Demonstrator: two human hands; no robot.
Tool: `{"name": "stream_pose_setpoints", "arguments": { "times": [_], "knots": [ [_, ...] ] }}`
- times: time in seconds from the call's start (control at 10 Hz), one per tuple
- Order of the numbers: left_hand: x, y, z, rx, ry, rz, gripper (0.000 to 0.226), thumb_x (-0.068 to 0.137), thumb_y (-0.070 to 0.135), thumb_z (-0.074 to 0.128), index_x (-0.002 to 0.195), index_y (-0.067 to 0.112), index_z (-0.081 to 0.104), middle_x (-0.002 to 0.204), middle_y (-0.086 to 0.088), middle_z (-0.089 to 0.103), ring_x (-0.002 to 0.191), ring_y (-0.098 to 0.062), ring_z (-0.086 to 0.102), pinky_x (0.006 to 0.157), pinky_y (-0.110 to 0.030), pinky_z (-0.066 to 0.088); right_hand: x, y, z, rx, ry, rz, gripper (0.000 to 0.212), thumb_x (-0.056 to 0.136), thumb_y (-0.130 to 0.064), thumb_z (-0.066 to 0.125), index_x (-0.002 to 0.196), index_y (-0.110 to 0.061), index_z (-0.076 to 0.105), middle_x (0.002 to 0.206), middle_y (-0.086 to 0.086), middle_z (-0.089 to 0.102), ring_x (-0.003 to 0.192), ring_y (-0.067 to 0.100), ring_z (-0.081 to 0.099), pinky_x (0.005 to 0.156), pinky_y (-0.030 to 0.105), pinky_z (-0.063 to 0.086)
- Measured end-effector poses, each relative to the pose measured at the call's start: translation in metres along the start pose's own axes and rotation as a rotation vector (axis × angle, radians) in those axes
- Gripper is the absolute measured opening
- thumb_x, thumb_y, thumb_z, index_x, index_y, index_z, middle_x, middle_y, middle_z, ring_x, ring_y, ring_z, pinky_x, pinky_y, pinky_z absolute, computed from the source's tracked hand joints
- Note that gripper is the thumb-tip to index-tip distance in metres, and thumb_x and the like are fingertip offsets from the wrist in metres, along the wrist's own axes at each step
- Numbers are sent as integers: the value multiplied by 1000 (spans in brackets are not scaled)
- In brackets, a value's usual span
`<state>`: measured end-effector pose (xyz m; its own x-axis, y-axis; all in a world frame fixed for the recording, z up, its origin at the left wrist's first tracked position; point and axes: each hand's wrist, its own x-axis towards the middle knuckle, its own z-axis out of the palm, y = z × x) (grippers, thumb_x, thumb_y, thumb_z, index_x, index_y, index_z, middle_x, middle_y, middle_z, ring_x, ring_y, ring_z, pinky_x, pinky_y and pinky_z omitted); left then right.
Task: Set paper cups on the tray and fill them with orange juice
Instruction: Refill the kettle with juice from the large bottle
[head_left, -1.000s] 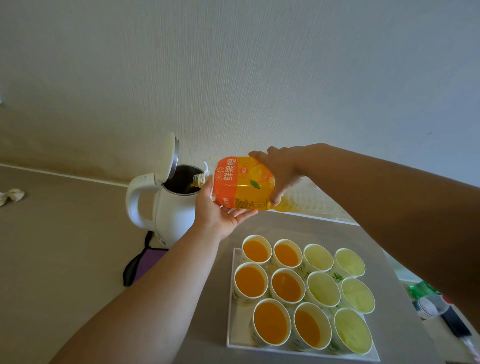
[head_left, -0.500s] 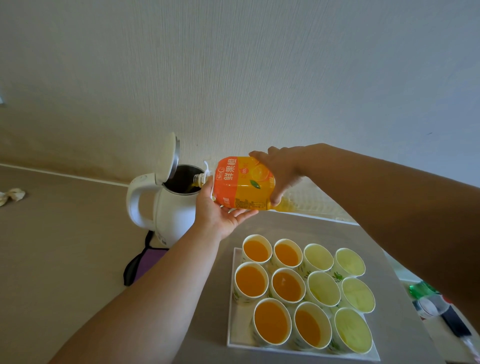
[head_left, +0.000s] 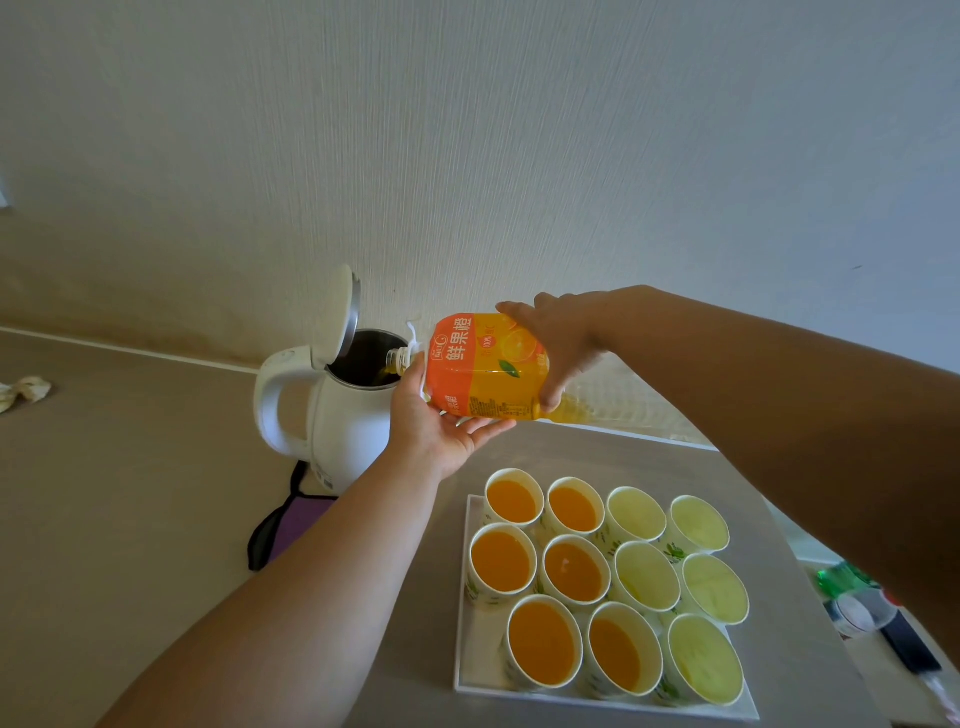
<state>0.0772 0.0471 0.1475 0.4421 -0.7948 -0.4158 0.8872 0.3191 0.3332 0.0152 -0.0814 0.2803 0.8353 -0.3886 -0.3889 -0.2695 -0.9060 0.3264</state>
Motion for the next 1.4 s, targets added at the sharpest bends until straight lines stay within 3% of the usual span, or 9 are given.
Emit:
{"name": "stream_pose_setpoints", "arguments": {
  "times": [1.4],
  "knots": [
    [-10,-2,3,-10,-26,-9,63,90,58,49,135,15,49,126,-24,58,108,-46,59,76,-61,52,-7,-3,-4,-10,6,-3,131,60,-54,83,150,-30,-9,145,11,30,131,32,38,101,45,39]
  ]
}}
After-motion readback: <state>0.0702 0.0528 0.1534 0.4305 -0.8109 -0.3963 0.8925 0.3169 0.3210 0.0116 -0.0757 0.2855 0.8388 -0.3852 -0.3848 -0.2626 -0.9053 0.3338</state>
